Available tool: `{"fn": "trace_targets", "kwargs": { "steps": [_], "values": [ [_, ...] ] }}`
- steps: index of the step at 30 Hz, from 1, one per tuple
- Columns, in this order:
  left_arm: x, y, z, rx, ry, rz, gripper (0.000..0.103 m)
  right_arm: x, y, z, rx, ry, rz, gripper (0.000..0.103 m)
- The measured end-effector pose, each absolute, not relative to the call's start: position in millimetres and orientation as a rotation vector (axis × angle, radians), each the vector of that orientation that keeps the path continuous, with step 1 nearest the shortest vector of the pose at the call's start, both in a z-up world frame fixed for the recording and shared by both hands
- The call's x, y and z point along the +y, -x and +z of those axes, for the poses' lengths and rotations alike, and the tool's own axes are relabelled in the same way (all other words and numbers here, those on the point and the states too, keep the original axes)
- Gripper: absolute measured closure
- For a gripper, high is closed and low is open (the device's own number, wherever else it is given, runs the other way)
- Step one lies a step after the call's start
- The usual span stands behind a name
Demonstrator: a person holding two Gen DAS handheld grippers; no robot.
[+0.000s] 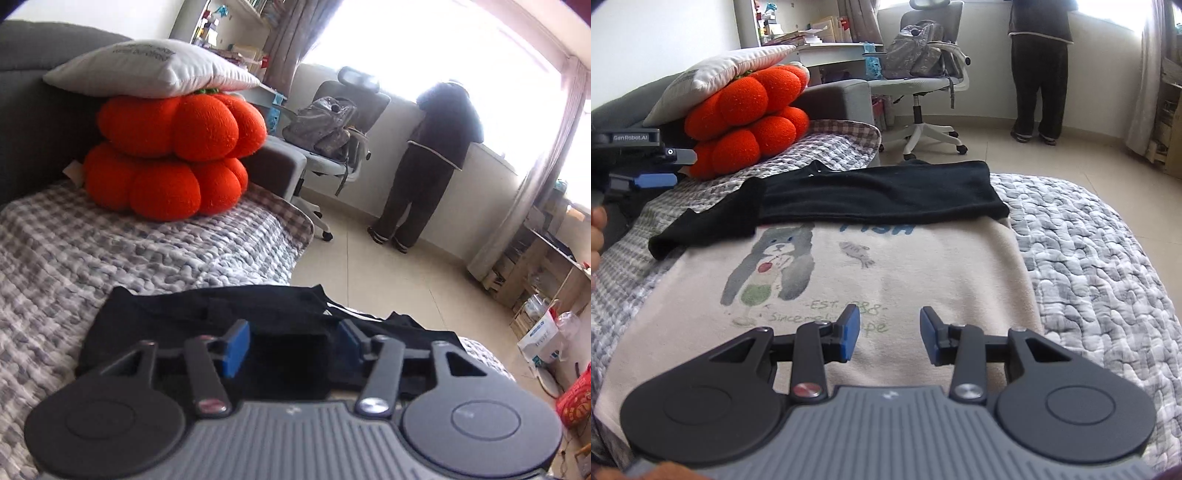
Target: Fold clothes
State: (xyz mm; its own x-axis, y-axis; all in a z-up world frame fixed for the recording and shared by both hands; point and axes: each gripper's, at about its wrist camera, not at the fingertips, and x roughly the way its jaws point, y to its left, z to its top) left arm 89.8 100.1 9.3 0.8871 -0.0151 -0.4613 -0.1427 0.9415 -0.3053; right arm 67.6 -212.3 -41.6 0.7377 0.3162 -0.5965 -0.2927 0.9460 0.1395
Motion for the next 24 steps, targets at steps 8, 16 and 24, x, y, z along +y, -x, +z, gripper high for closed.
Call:
{"fn": "trace_targets", "kwargs": {
  "steps": [8,16,24],
  "values": [
    [152.0,-75.0,16.1,0.44,0.508,0.161,0.044,-209.6,-67.1,-42.4,0.664,-0.021,0.344,0.06],
    [199.5,-45.4,26.9,0.334,0.569,0.282,0.044,-196.8,-62.7,-44.4,0.68,0.004,0.428,0.056],
    [206.5,-48.9,20.1,0.417,0.646,0.297,0.044,-171.6,-90.3,-33.1,0.724,-0.167,0.544,0.055]
  ]
}}
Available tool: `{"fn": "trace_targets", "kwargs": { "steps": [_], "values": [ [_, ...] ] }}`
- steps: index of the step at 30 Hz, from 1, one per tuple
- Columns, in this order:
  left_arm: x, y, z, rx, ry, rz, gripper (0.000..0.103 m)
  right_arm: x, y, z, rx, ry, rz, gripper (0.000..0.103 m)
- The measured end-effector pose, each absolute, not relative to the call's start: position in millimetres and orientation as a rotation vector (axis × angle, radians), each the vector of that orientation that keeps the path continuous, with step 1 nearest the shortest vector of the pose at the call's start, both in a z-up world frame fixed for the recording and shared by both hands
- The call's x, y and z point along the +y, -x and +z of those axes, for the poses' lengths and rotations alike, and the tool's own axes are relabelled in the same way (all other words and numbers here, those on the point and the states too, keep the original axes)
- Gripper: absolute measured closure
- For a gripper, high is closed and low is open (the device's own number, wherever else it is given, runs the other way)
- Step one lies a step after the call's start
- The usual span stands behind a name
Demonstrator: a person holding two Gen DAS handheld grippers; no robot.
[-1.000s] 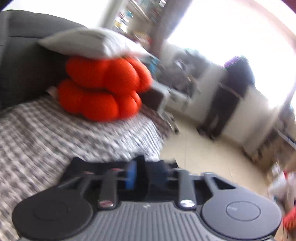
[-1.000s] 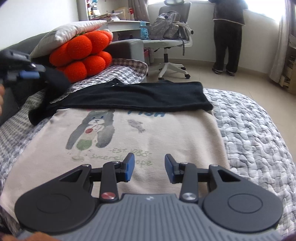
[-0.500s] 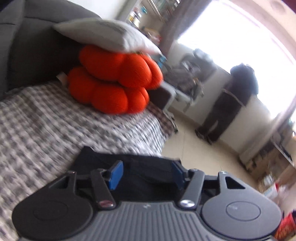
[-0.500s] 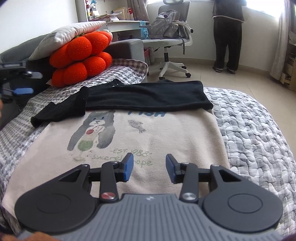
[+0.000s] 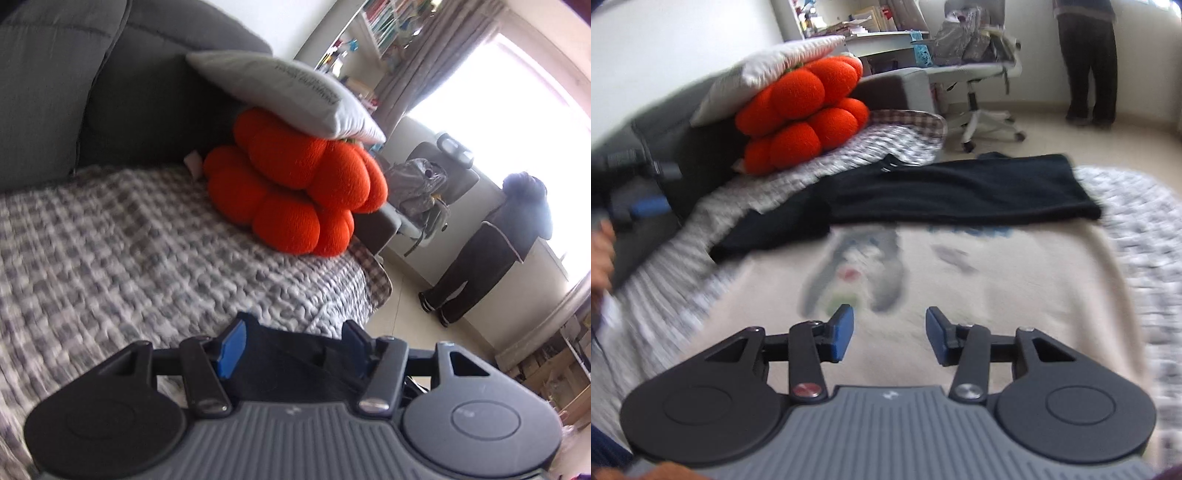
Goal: Fold clothes
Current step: 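Bring right tool to the black fabric edge while left tool hovers over it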
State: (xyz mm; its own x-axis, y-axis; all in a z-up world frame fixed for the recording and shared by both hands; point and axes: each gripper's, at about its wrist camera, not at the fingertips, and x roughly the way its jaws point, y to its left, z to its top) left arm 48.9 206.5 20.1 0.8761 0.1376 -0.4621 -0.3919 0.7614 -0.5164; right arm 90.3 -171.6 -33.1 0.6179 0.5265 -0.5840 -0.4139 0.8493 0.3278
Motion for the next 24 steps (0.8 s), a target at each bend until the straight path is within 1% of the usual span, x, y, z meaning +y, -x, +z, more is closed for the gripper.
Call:
{"fn": "trace_targets", "kwargs": {
  "steps": [4,8,15,19,20,21,22,24],
  "values": [
    [207.9,-54.8,11.9,0.446,0.669,0.296,0.044,-152.9,-123.0,-25.4,0.764,-0.303,0.619,0.055],
    [212.4,-54.9,6.9,0.47,0.696,0.295,0.044,-121.0,-155.7,-17.1,0.762,-0.305,0.639,0.055],
    [215.9,-56.6,2.1,0.498,0.699,0.292,0.044,-75.5,-192.2,-25.0,0.725,-0.128,0.58,0.055],
    [218.1,-58.8,0.2,0.508,0.713,0.284,0.044,-68.6,-200.5,-29.1,0.742,-0.106,0.57,0.056],
    [218.4,-59.3,-0.1,0.51,0.715,0.284,0.044,-66.4,-200.5,-28.0,0.738,-0.084,0.566,0.071],
    [218.6,-59.8,-0.5,0.512,0.717,0.284,0.044,-64.2,-200.4,-26.8,0.733,-0.061,0.562,0.097],
    [218.4,-60.2,-0.7,0.515,0.717,0.283,0.044,-61.7,-200.2,-25.4,0.729,-0.034,0.548,0.103],
    [218.4,-60.2,-0.8,0.518,0.718,0.284,0.044,-60.1,-197.2,-19.6,0.698,0.003,0.536,0.103]
  ]
}}
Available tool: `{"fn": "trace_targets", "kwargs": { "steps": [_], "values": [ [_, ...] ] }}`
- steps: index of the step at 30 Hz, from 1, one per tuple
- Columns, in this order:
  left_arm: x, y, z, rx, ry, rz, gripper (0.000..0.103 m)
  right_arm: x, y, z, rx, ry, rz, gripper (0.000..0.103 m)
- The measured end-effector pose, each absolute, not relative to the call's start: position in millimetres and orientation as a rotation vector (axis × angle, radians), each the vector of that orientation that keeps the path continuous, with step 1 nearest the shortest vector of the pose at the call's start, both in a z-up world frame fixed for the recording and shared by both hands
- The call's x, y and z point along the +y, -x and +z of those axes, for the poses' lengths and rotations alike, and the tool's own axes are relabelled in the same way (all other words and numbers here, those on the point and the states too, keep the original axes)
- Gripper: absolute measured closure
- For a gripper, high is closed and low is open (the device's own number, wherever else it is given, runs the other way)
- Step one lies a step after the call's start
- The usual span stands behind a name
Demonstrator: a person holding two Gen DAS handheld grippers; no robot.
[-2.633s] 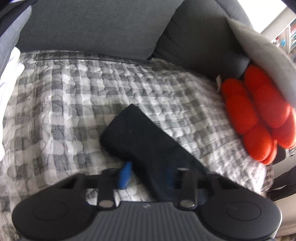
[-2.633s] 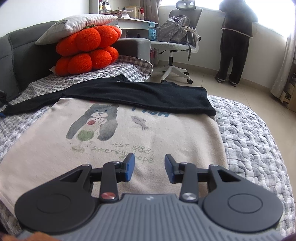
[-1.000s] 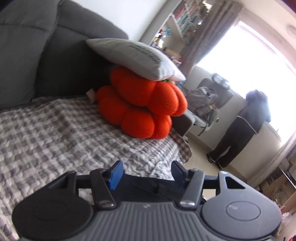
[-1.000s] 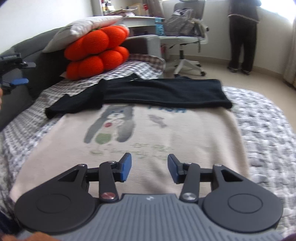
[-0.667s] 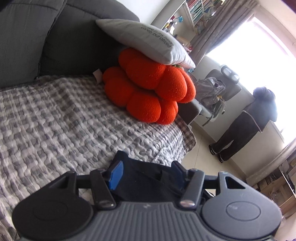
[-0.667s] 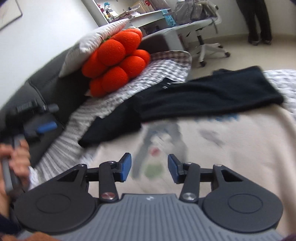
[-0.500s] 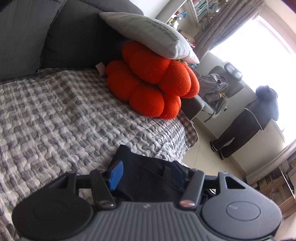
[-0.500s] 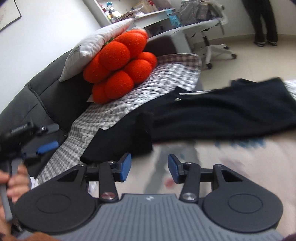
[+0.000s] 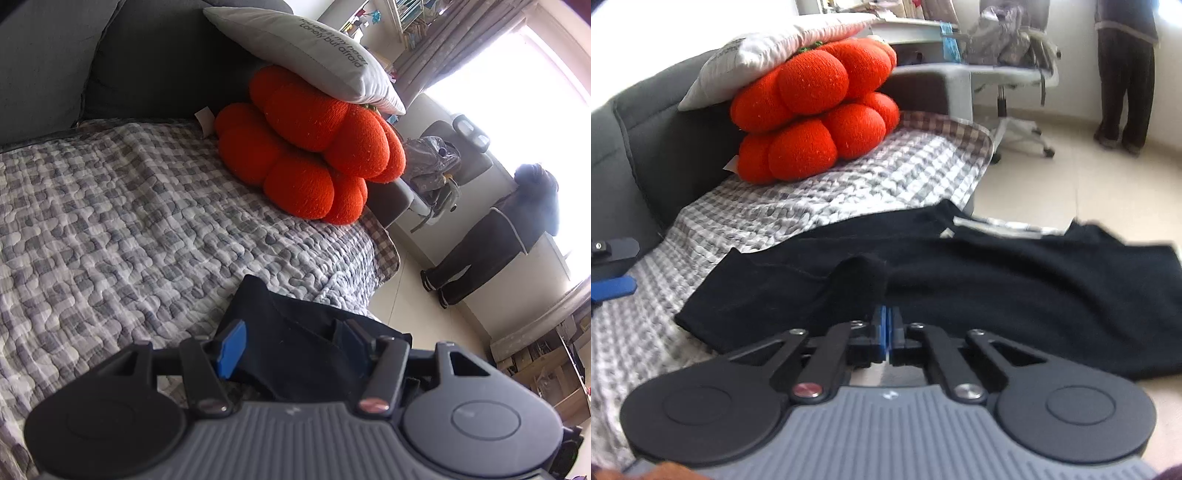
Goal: Fold clothes
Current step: 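Bring right tool to the black fabric edge while left tool hovers over it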
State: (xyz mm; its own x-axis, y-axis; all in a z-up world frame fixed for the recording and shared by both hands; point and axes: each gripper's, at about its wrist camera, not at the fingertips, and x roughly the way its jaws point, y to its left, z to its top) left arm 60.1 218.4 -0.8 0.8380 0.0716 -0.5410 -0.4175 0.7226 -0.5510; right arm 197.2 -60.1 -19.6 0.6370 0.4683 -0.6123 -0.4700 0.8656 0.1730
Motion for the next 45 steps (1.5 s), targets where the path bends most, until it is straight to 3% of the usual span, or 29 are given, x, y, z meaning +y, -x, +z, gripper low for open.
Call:
{"fn": "trace_targets", "kwargs": {
  "steps": [10,15,22,23,24,28,30,32,35,37,38,39,45],
  "values": [
    [221.9,-62.1,-5.3,0.542,0.738,0.29,0.044,-79.6,-179.3,24.2,0.536,0.103,0.471,0.103],
    [217.9,-64.1,-6.0,0.551,0.719,0.292,0.044,-89.9,-197.9,4.2,0.634,0.123,0.379,0.103],
    [211.4,-73.9,-11.0,0.58,0.689,0.301,0.044,-110.6,-205.5,14.1,0.601,0.052,0.399,0.102],
    [211.3,-75.5,-11.5,0.581,0.693,0.303,0.044,-111.0,-206.1,10.9,0.626,0.014,0.44,0.091],
    [210.7,-77.5,-12.0,0.583,0.696,0.304,0.044,-107.8,-206.4,2.5,0.668,-0.008,0.481,0.087],
    [200.9,-83.5,-13.6,0.608,0.658,0.296,0.044,-92.4,-203.8,-31.3,0.723,-0.057,0.564,0.08],
    [196.5,-83.6,-13.2,0.613,0.638,0.281,0.044,-86.6,-204.1,-43.1,0.724,-0.102,0.593,0.063],
    [197.0,-83.3,-13.0,0.613,0.641,0.274,0.043,-79.0,-206.6,-48.3,0.734,-0.129,0.633,0.052],
    [203.1,-83.5,-14.3,0.614,0.671,0.278,0.043,-61.4,-207.1,-48.7,0.722,-0.065,0.671,0.051],
    [206.9,-84.9,-16.3,0.623,0.685,0.284,0.043,-51.3,-204.9,-48.6,0.715,0.011,0.675,0.057],
    [207.7,-85.1,-17.1,0.629,0.684,0.288,0.043,-46.8,-204.8,-49.0,0.719,0.051,0.668,0.093],
    [208.5,-85.2,-17.8,0.635,0.683,0.291,0.043,-46.9,-204.0,-41.8,0.708,0.061,0.657,0.101],
    [210.3,-84.3,-16.4,0.634,0.691,0.287,0.043,-56.8,-196.9,13.1,0.628,0.069,0.566,0.101]
  ]
}}
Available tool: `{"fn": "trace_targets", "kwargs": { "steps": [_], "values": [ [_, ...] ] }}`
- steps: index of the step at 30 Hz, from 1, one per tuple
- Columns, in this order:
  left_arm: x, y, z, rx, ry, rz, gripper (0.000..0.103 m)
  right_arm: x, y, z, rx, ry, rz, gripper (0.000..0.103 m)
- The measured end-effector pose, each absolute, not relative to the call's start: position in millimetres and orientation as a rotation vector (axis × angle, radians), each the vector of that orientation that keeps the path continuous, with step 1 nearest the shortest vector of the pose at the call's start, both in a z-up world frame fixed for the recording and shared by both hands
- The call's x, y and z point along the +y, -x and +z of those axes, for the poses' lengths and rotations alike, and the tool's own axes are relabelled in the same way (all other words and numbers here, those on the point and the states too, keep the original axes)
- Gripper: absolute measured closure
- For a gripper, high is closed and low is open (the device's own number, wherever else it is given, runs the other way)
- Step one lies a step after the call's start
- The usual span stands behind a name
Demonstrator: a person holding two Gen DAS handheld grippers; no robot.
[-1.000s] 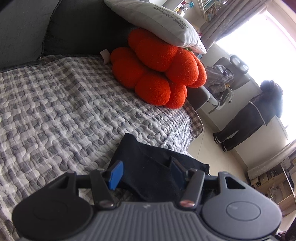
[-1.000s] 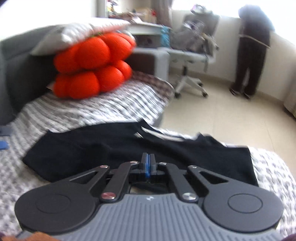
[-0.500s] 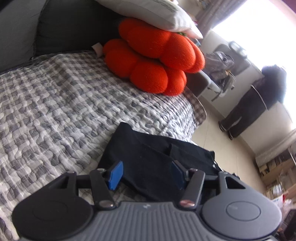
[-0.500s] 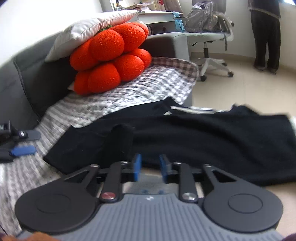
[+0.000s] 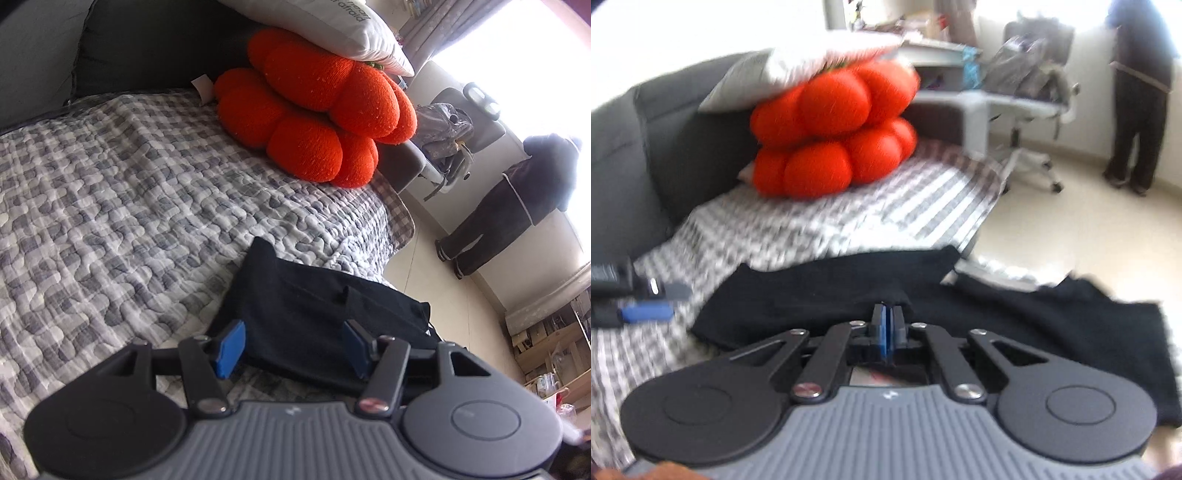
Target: Fold clothes
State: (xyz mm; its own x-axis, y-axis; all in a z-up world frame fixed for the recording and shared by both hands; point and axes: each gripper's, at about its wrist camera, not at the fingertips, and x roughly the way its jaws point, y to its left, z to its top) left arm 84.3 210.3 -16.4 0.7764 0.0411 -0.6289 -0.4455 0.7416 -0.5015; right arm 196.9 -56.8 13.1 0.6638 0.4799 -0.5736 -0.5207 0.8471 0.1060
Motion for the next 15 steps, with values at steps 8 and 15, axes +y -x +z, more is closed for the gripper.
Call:
{"fn": "trace_targets", "kwargs": {
  "steps": [8,15],
  "values": [
    [210.6,-84.3,-19.1,0.656,0.687,0.296,0.043,-54.6,-195.4,-7.0,0.746,0.166,0.484,0.088],
    [215.4,-83.5,-19.1,0.652,0.709,0.301,0.043,-128.1,-209.7,-34.0,0.824,-0.266,0.464,0.051]
  ]
}}
